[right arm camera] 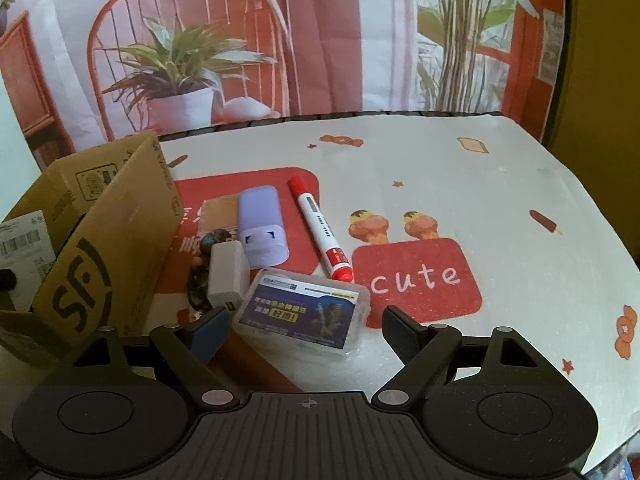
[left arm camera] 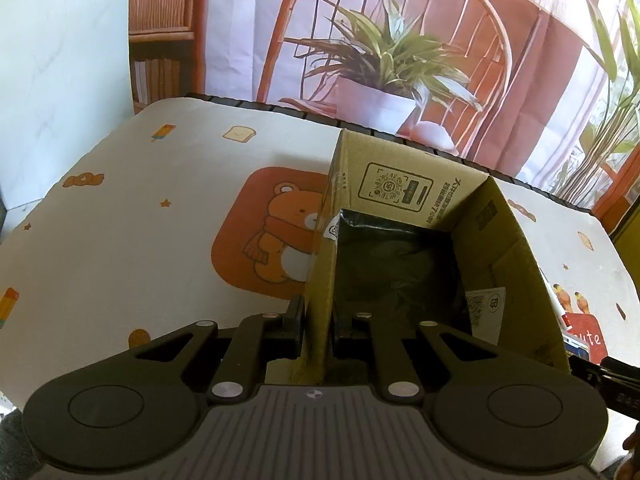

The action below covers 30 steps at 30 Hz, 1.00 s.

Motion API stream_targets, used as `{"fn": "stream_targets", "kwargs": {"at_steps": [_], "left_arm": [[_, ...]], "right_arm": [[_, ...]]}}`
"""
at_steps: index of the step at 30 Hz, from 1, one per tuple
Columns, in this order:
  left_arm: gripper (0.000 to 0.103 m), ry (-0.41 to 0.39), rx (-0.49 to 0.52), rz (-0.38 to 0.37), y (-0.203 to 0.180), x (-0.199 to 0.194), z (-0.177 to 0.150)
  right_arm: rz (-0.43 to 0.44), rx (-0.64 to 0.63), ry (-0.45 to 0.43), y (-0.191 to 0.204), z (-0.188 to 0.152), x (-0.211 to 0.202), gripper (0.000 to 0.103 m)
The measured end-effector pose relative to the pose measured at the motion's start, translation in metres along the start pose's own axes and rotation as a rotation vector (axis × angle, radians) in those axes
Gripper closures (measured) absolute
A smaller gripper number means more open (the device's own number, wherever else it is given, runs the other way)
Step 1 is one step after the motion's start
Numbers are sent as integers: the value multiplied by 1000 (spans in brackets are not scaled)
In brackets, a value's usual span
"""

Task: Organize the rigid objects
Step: 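Grip the box wall with the left tool while the right tool closes on the clear card case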

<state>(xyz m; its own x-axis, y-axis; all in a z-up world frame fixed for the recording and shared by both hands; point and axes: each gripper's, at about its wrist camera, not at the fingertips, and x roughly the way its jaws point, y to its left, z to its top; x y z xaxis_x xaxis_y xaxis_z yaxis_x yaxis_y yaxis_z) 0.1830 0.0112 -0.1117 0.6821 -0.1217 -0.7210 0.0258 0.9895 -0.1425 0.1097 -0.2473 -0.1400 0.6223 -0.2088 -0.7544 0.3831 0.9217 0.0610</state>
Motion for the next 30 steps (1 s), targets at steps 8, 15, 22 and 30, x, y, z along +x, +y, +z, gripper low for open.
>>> {"fn": "stream_targets", "kwargs": {"at_steps": [8,15,22,30], "left_arm": [[89,-4,0,-2,0,-1,-1],[89,-4,5,-1,0,-1,0],[89,-5,7,-1,0,-1,-1],[89,-6,7,-2,0,-1,-1]], "right_arm": [[-18,-1,-44,5,-2,7,22],[-27,-14,-52,9,-4,15,22],[-47,-26,-62,12,-5,23,21],[-56,-60,-62,15,-7,24,20]]}}
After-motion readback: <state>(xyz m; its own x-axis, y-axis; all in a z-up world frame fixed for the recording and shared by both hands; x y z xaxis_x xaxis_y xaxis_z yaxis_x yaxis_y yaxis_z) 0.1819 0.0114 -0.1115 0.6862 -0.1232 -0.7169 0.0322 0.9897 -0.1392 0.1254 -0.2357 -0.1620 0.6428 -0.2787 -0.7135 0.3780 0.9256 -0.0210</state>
